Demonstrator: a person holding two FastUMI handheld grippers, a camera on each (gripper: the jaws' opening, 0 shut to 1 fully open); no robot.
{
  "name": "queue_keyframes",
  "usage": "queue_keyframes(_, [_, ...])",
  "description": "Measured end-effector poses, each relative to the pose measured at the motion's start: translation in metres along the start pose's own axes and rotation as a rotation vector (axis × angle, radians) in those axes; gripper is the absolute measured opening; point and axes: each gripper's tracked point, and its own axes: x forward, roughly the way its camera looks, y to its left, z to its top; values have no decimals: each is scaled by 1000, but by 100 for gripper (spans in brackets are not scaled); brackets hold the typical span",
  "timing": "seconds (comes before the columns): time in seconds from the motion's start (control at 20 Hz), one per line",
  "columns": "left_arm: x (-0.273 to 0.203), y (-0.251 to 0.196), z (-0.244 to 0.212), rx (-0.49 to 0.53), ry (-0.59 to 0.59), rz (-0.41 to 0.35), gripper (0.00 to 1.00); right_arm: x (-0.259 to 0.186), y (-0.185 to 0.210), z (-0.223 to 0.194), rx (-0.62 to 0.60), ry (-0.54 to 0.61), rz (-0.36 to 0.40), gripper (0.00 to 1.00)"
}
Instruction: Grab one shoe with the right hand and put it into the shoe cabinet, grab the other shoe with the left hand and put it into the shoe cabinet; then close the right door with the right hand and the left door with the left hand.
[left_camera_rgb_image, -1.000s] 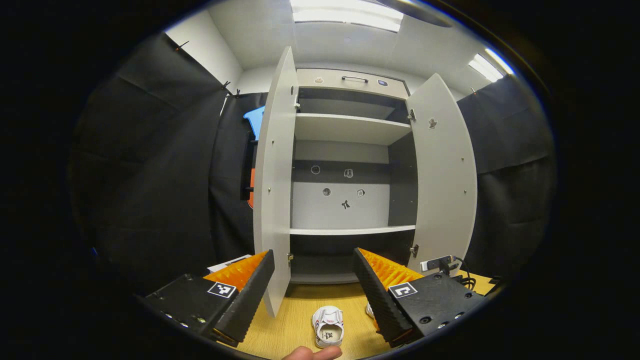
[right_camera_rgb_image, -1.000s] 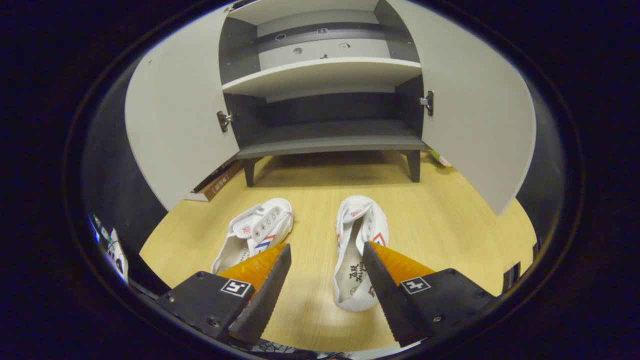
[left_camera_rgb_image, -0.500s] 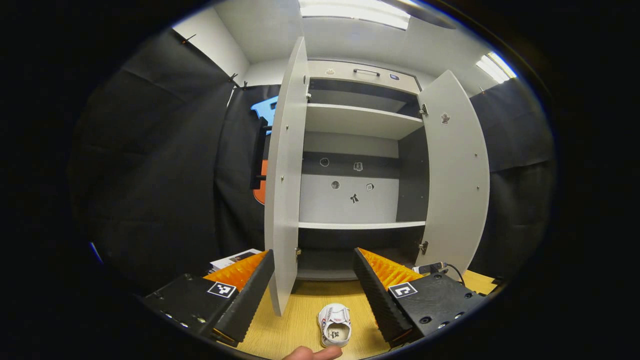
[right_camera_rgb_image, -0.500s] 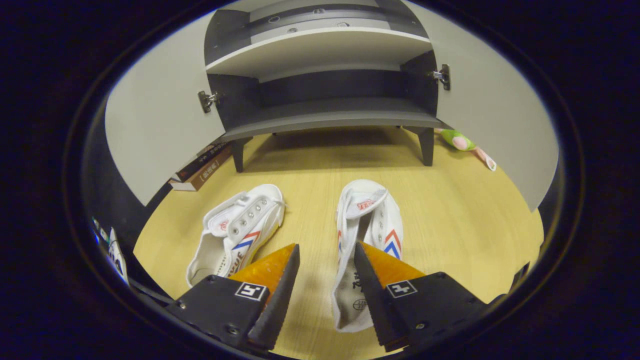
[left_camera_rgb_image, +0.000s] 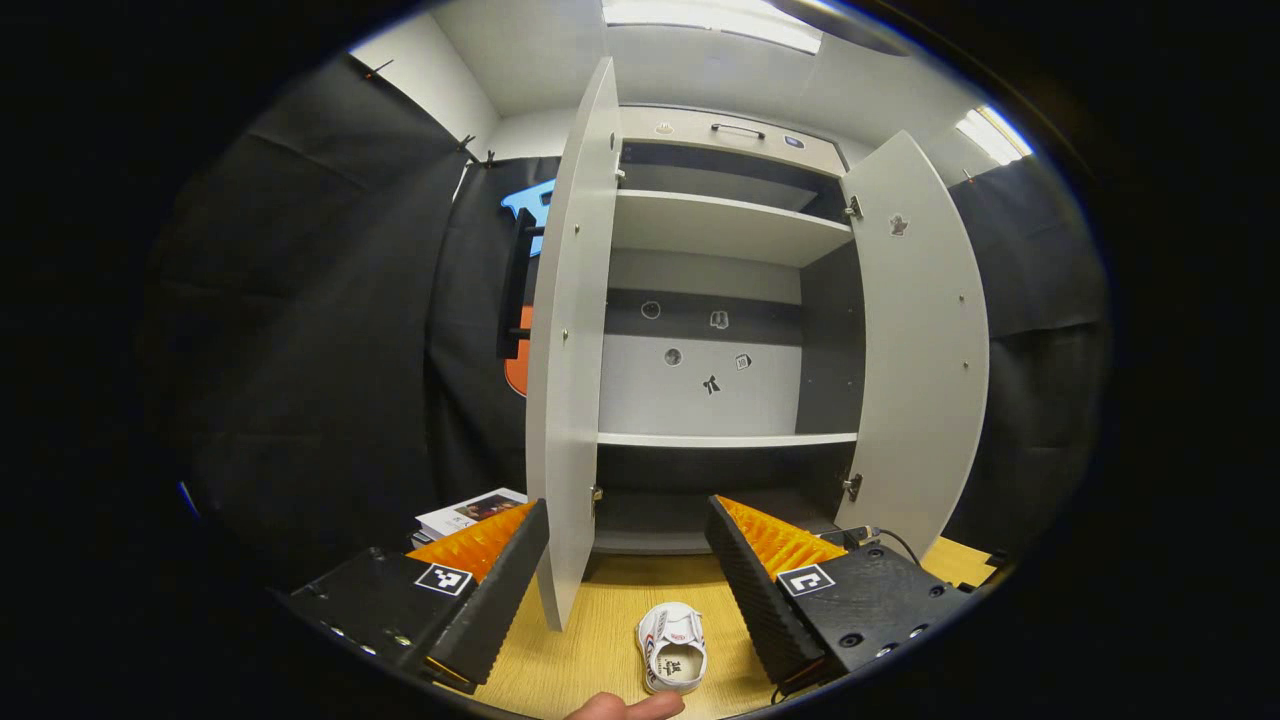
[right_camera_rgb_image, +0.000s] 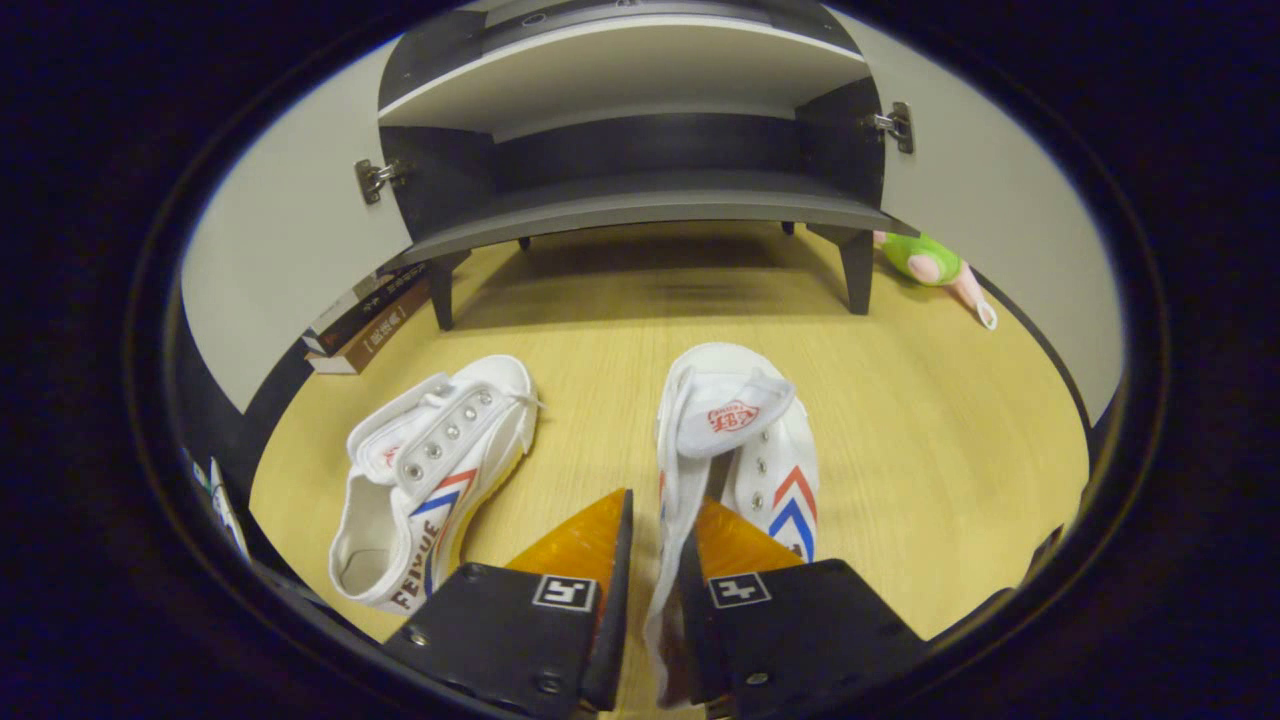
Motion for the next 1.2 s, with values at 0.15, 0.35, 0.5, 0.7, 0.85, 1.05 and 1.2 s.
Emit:
queue_keyframes(0.15, [2,3,-3,-5,6,7,95,2,-4,2,-8,-18,-4,11])
queue_keyframes(0.35, [3,3,-6,-26,11,9,95,1,-7,7,-63,-79,-20,4])
queue_keyframes(0.5, [2,4,-8,-24,13,15,95,-16,-14,22,-130,-166,-65,4])
queue_keyframes(0.7, [-1,2,-6,-26,5,15,95,-47,-8,38,-154,-250,-46,4])
queue_keyframes(0.85, [-2,-2,-5,-25,2,8,95,-81,-2,58,-212,-328,-33,4])
queue_keyframes(1.05, [-4,-14,-1,-29,-10,-10,95,-141,7,105,-257,-460,-27,3])
queue_keyframes(1.2, [-7,-24,2,-31,-25,-25,95,-186,20,145,-261,-536,5,4])
